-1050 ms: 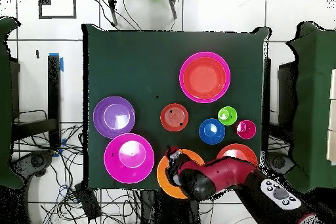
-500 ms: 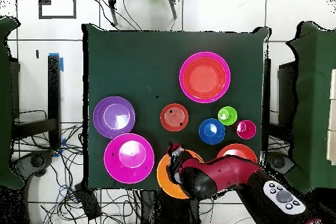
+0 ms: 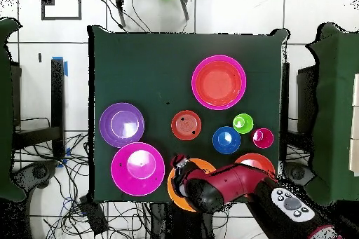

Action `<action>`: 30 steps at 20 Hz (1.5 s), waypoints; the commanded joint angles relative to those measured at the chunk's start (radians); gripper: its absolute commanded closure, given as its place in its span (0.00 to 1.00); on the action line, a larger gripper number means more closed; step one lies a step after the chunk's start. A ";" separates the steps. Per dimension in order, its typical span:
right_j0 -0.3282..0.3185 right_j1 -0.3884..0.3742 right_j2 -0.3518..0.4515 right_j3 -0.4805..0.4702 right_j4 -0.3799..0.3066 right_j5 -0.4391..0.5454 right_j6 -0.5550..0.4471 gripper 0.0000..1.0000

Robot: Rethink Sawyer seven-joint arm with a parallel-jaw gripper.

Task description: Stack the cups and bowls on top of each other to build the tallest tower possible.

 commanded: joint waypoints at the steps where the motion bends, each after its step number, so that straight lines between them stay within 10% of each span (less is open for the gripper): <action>1: 0.051 0.035 -0.008 -0.026 -0.030 0.031 -0.071 0.00; 2: 0.053 0.033 -0.009 -0.027 -0.031 0.030 -0.073 0.00; 3: 0.055 0.032 -0.010 -0.029 -0.033 0.030 -0.075 1.00; 26: 0.055 0.028 -0.008 -0.033 -0.032 0.038 -0.080 1.00; 27: 0.066 0.024 -0.020 -0.038 -0.042 0.024 -0.075 0.00; 30: 0.058 0.026 -0.009 -0.037 -0.045 0.023 -0.083 0.00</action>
